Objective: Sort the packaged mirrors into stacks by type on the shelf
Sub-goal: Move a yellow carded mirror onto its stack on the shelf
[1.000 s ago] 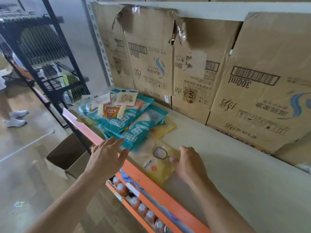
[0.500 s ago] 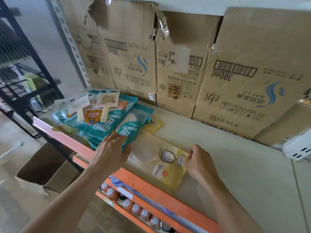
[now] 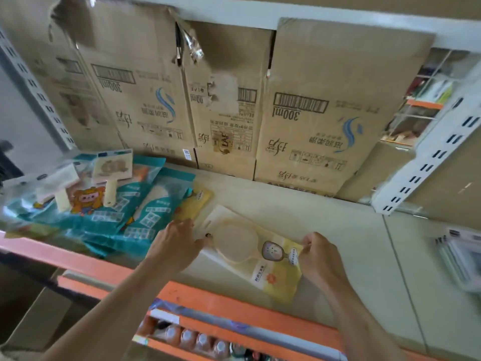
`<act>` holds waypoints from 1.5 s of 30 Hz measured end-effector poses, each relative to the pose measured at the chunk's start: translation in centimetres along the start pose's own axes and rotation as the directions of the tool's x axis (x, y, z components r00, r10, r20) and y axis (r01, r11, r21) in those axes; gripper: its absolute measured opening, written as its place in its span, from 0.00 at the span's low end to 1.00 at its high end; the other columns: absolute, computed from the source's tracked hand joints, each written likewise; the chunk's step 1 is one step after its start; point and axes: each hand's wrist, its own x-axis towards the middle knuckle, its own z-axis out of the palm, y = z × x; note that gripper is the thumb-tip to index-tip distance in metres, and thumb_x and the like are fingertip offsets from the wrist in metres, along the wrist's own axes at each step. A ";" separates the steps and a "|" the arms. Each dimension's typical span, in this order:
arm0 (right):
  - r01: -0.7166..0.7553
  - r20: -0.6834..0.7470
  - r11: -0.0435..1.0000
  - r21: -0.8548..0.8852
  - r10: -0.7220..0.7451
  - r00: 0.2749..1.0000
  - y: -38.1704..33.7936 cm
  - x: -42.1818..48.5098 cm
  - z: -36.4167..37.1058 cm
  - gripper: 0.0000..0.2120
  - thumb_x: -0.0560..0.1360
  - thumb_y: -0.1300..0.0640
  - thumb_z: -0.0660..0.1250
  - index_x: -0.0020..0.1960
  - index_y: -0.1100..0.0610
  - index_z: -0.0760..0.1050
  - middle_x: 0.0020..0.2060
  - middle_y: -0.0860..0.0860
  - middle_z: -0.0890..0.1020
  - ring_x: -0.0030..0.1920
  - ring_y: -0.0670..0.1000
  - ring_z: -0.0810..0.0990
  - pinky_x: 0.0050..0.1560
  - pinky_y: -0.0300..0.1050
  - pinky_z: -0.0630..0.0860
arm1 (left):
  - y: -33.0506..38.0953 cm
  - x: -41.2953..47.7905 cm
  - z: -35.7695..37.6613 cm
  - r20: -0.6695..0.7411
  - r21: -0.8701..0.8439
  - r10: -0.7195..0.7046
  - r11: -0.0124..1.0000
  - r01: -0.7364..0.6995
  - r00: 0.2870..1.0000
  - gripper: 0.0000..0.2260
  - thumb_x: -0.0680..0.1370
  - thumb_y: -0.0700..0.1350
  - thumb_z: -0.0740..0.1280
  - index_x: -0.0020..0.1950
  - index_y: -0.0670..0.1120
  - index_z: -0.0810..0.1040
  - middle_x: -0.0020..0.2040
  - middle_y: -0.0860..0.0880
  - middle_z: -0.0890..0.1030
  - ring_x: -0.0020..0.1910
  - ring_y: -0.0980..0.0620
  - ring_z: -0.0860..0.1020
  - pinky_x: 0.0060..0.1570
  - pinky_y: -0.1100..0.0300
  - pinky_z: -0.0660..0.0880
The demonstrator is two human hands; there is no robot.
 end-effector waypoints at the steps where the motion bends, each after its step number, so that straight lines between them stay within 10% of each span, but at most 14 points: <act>1: -0.003 -0.008 1.000 0.011 0.003 1.000 0.3 -0.2 0.0 0.09 0.75 0.62 0.58 0.52 0.58 0.75 0.49 0.54 0.81 0.49 0.56 0.78 0.47 0.46 0.74 | 0.4 0.0 0.0 0.008 -0.030 -0.012 0.999 0.013 1.000 0.22 0.76 0.60 0.64 0.62 0.46 0.73 0.56 0.44 0.76 0.51 0.45 0.75 0.47 0.56 0.70; 14: 0.061 -0.090 0.997 -0.057 -0.066 0.994 0.9 -1.9 1.5 0.05 0.78 0.59 0.58 0.47 0.56 0.72 0.38 0.50 0.74 0.39 0.53 0.71 0.37 0.43 0.65 | -0.1 2.0 0.9 0.056 -0.045 -0.052 0.997 0.055 0.997 0.23 0.69 0.62 0.71 0.40 0.43 0.72 0.32 0.49 0.71 0.36 0.48 0.74 0.29 0.59 0.63; 31: -0.009 -0.211 0.971 0.238 0.061 0.976 1.1 -2.9 1.4 0.07 0.75 0.67 0.60 0.41 0.58 0.73 0.33 0.48 0.75 0.37 0.51 0.73 0.30 0.34 0.65 | -0.8 2.3 0.3 -0.004 -0.378 0.017 0.926 -0.017 1.000 0.05 0.72 0.47 0.70 0.38 0.49 0.77 0.34 0.47 0.82 0.35 0.47 0.81 0.38 0.53 0.80; 45: -0.039 -0.209 0.958 0.285 0.102 0.973 1.0 -4.1 -1.1 0.10 0.76 0.63 0.60 0.39 0.55 0.75 0.35 0.47 0.78 0.35 0.44 0.74 0.31 0.34 0.66 | 0.5 2.0 0.5 0.086 -0.150 0.157 0.978 -0.143 0.984 0.14 0.73 0.58 0.69 0.42 0.48 0.74 0.37 0.49 0.77 0.36 0.53 0.76 0.34 0.59 0.71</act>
